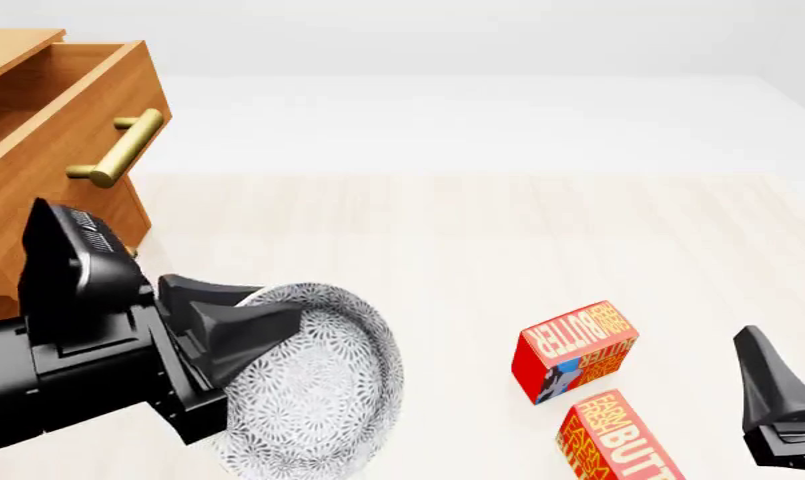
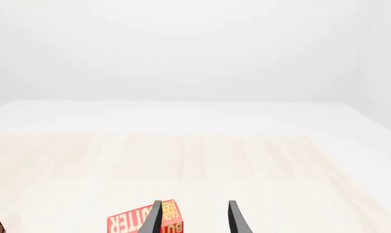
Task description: Put the bowl in the top drawer of the cabinet.
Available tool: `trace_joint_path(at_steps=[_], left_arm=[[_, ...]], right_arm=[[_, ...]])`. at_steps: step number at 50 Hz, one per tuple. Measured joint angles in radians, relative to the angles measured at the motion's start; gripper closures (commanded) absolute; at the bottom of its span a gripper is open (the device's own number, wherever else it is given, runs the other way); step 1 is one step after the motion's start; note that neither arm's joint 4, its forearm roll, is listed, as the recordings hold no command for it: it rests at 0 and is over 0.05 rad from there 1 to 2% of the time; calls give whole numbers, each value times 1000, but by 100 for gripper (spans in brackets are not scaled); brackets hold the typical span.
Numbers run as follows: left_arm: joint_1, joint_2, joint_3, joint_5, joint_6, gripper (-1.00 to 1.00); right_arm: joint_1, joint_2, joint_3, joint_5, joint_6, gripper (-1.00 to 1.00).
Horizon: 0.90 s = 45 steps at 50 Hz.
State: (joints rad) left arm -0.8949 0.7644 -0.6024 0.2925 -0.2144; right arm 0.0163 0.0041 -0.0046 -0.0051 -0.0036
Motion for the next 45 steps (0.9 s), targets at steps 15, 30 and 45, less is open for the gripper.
trace_joint_path(at_steps=[15, 30, 45], left_arm=[[78, -38, -86, 37, 7, 100], [178, -61, -173, 57, 11, 100], [272, -58, -269, 94, 22, 100]], right_arm=[[3, 0, 0, -1, 0, -100], [5, -1, 0, -1, 0, -100], [7, -1, 0, -2, 0, -100]])
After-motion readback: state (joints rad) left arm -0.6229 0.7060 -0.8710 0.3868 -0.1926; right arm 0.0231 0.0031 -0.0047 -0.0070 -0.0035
